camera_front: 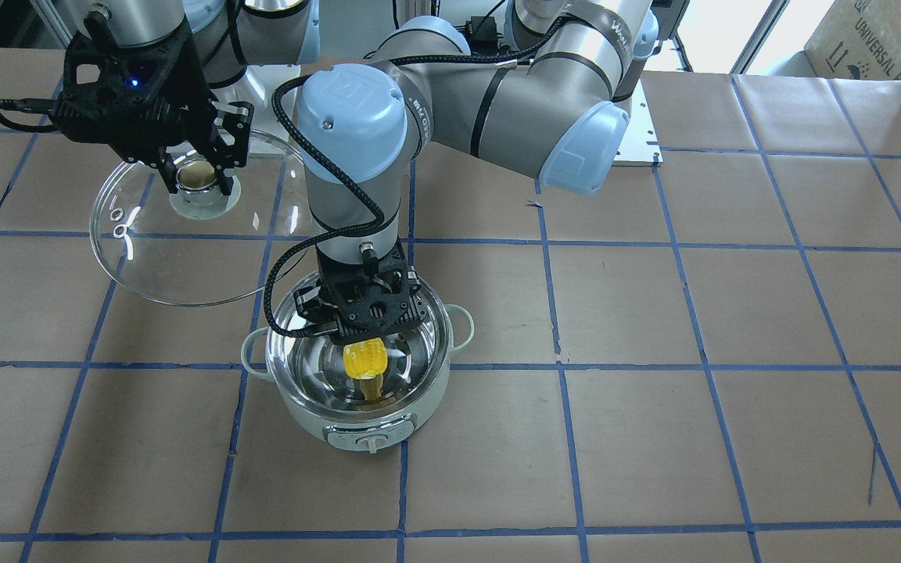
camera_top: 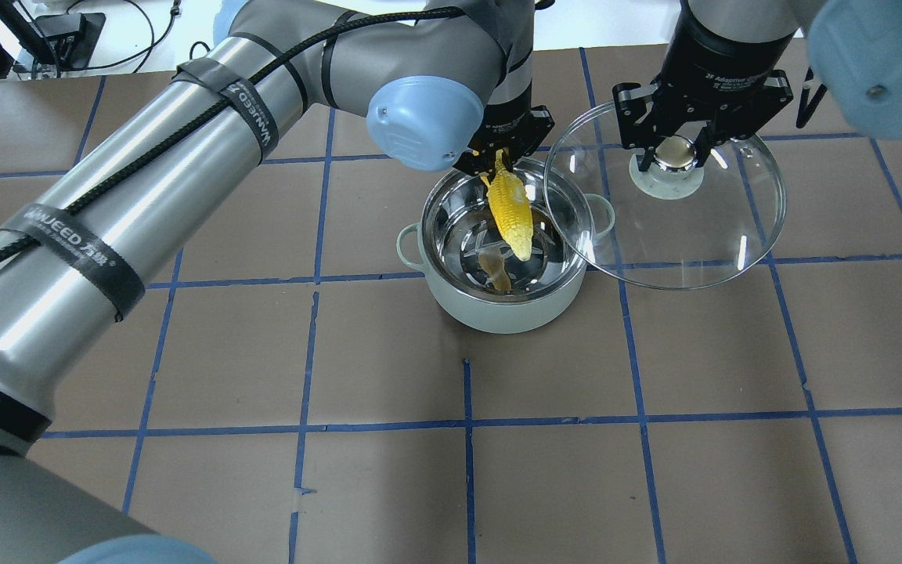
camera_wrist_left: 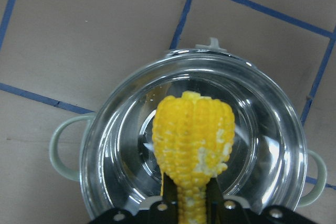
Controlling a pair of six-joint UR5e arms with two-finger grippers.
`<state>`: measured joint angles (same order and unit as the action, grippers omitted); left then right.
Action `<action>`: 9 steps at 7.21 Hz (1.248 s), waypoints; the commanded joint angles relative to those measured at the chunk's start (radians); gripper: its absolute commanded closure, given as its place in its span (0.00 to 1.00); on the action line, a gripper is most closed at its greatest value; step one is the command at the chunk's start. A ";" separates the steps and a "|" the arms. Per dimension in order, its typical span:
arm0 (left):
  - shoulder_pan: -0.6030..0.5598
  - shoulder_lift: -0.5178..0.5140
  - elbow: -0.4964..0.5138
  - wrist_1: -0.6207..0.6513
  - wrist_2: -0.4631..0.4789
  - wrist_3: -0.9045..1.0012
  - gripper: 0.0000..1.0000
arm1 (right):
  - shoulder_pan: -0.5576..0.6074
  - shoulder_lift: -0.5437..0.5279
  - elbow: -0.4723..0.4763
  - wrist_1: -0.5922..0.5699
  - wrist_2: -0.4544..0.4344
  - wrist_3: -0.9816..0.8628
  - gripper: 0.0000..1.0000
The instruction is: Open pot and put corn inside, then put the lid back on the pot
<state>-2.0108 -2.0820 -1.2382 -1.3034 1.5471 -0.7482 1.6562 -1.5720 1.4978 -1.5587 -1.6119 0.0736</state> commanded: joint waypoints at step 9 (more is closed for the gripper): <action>0.000 -0.030 -0.102 0.182 0.007 0.033 0.99 | -0.001 0.000 -0.001 -0.001 0.000 0.000 0.67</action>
<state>-2.0116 -2.1110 -1.3071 -1.1734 1.5527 -0.7144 1.6565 -1.5731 1.4988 -1.5600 -1.6121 0.0736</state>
